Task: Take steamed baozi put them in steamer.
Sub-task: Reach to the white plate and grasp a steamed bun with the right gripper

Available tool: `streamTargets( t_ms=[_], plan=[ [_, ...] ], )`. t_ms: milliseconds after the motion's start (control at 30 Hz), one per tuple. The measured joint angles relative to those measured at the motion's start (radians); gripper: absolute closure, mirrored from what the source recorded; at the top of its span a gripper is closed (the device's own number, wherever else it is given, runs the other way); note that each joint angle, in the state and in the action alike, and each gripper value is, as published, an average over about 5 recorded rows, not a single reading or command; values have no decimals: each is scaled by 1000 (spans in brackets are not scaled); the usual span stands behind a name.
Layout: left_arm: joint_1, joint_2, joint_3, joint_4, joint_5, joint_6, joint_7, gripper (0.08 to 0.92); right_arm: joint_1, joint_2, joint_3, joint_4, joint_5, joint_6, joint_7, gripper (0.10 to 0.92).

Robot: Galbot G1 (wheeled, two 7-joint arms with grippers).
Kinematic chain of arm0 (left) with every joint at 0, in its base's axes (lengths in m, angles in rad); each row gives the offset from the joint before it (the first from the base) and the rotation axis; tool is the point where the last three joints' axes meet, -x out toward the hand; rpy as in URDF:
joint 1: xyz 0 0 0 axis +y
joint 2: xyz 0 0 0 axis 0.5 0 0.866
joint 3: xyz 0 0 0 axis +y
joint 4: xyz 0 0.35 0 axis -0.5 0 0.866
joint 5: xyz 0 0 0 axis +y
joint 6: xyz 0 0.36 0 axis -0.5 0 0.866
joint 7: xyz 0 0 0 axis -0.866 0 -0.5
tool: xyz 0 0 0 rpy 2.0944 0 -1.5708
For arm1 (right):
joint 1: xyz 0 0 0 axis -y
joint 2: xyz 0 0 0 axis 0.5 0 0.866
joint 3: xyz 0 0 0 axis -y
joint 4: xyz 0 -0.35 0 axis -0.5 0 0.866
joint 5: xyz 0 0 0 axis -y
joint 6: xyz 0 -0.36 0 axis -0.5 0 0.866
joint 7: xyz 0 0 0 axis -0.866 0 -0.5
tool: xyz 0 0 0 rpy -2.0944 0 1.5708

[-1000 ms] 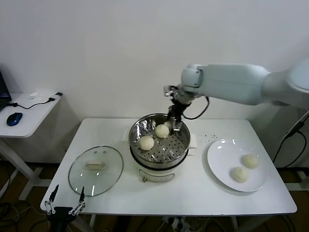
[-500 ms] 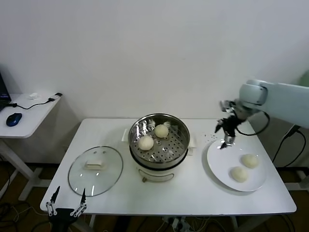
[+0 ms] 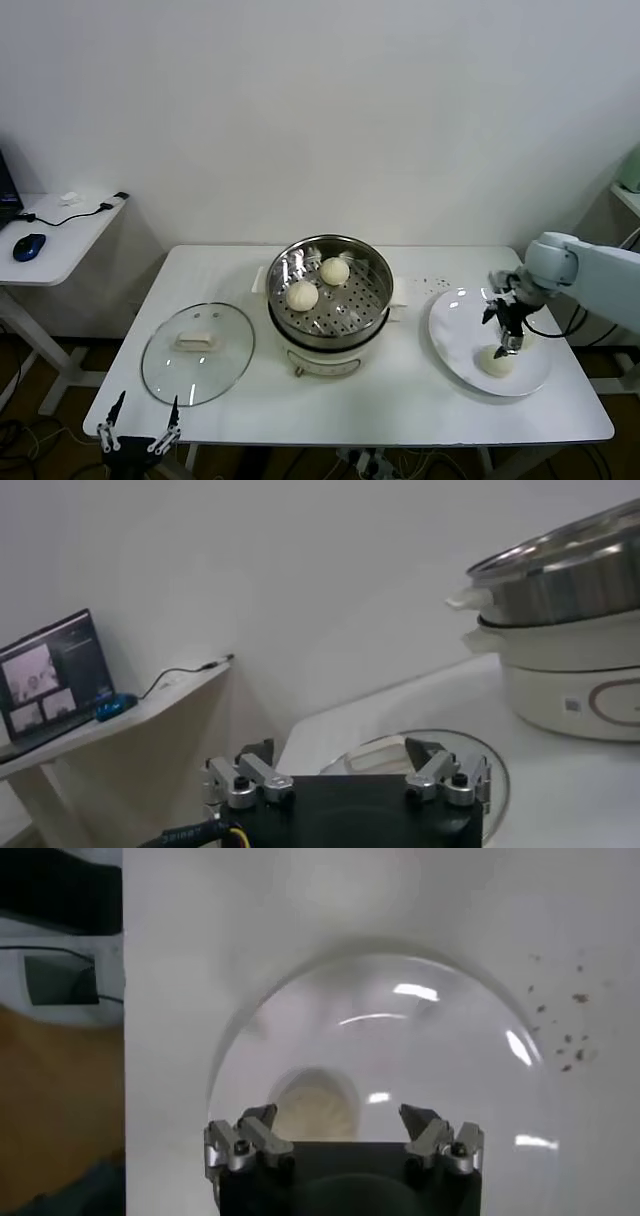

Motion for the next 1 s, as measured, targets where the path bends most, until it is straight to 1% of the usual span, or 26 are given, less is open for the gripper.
streamTargets(
  t_ms=[467,700,1000],
  plan=[
    [-2,-5,0,7,16,-1,-1,177,-129,25,104,-80,-80,12,-10,207],
    [-2,-6,-2,10,17,-2,-1,177,-149,27,119,-94,-93,15,-15,294],
    [-2,-7,1,10,20,-3,-2,177,-153,34,129,-107,-99,27,-25,364]
  ],
)
